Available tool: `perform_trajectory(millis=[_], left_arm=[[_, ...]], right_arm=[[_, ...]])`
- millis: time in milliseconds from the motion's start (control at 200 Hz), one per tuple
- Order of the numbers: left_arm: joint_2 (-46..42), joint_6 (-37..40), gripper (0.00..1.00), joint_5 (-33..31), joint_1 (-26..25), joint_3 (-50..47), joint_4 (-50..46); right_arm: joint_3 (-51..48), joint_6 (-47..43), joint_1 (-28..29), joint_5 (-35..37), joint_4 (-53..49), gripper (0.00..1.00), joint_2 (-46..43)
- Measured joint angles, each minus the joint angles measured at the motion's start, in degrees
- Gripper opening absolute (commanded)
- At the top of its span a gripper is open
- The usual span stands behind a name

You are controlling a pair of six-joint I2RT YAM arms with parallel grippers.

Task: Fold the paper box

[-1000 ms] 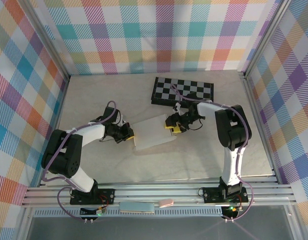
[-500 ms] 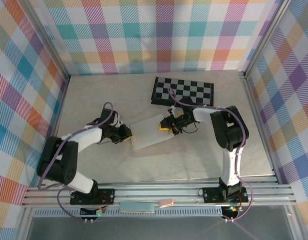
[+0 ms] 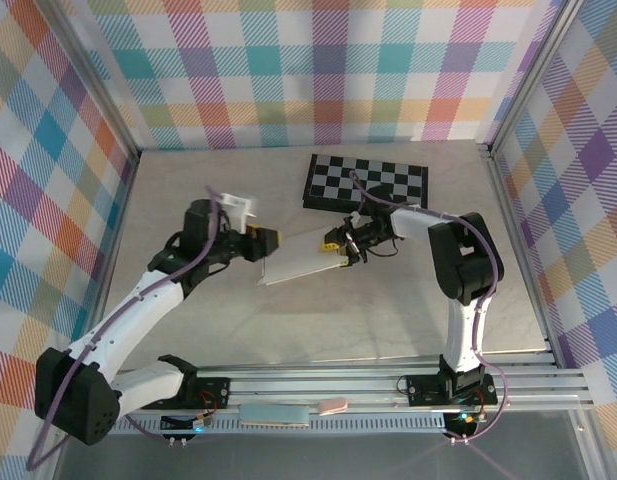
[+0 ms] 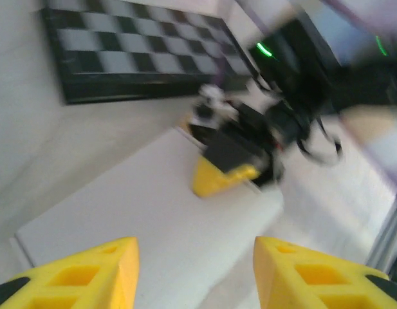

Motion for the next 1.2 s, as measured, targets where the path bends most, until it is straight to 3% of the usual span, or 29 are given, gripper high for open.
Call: perform_trajectory(millis=[180,335,470,965,1200], left_arm=[[0.74,19.87,0.6,-3.54,-10.69,3.82,-9.7],[3.8,31.58,0.62,-9.18,-13.81,4.24,-14.78],[6.8,37.35,0.63,-12.72,-14.95,4.24,-15.93],[17.86,42.47,0.61,-23.1,-17.27,4.24,-10.14],[19.08,42.18,0.41,-24.17,-17.88,4.26,-8.0]], right_arm=[[2.47,3.56,-1.57,-0.63,-9.55,0.42,-1.16],[2.23,6.29,-2.14,-1.33,-14.19,0.42,-2.99],[1.62,8.22,-2.29,-1.79,-15.82,0.42,-4.07],[-0.87,12.63,-2.29,-4.37,-16.24,0.39,-5.2],[-2.56,13.7,-2.58,-4.85,-16.31,0.39,-6.47]])
